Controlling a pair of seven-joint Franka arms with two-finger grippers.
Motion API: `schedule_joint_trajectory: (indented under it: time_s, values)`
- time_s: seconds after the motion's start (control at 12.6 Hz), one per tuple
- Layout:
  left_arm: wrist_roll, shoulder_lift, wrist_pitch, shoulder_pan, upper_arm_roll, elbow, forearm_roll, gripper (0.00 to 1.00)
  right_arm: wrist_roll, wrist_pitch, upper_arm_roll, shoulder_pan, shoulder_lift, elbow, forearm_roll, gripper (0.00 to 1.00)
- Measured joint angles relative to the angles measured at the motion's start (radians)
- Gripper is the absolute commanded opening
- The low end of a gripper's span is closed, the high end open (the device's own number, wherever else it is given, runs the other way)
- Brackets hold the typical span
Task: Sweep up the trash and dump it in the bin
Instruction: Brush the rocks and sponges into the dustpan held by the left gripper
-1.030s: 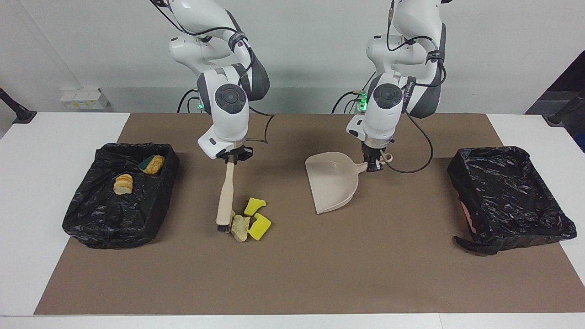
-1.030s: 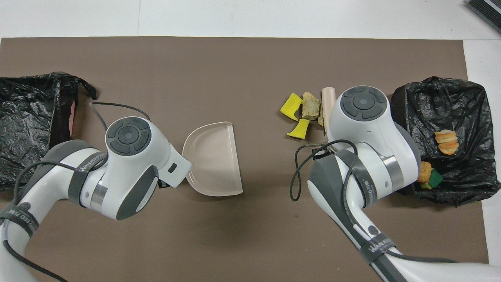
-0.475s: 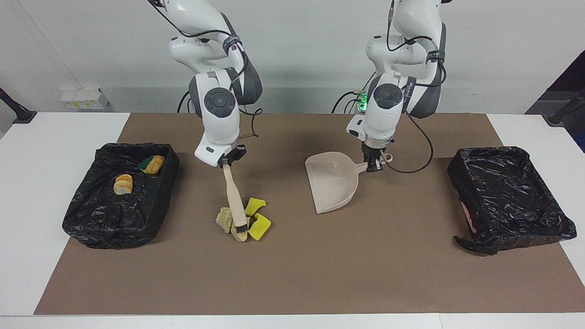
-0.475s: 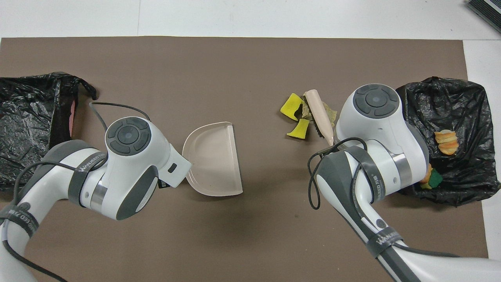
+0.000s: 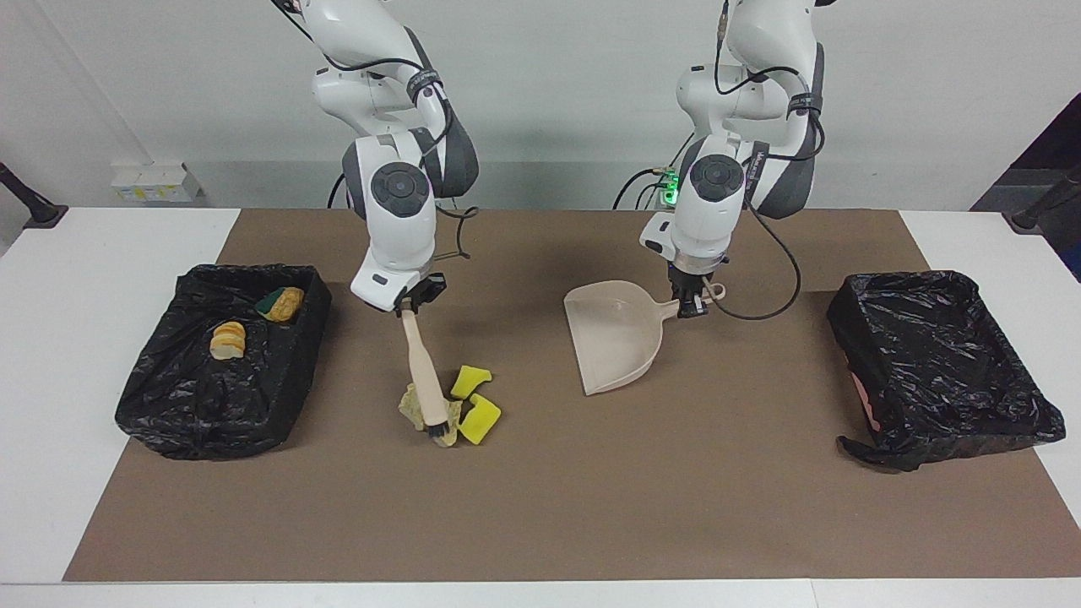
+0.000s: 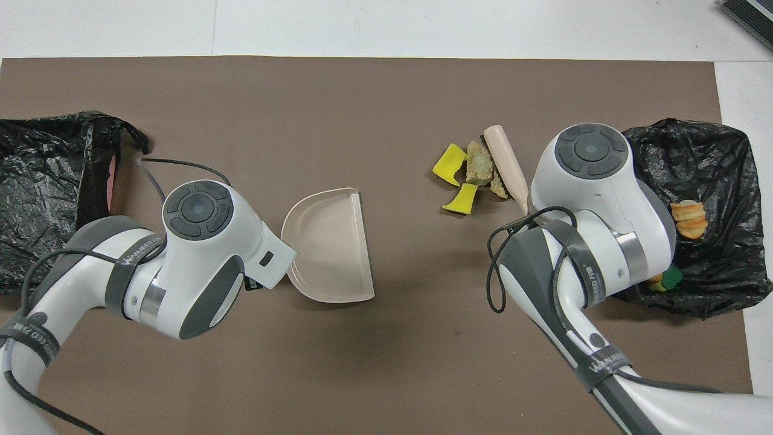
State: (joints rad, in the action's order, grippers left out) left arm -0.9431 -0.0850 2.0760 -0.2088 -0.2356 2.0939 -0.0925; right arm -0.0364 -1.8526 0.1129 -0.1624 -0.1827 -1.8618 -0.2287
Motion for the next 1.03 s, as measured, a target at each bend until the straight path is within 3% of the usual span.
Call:
schedule_joint_trajectory:
  time_s: [0.32,0.63,1.03]
  values:
    - [0.097,-0.002,-0.005,0.0,0.001,-0.012,0.001,0.0,0.001,-0.036,-0.001,0.072,-0.018,0.008,-0.073,0.0]
    - [0.187,-0.051,-0.065,-0.003,0.001,-0.129,0.013,0.0,0.003,-0.056,0.009,0.095,-0.094,0.006,-0.058,0.0]
    - [0.298,-0.174,-0.13,-0.081,-0.002,-0.283,0.012,0.0,-0.022,-0.057,0.019,0.0,-0.116,0.011,0.142,0.0]
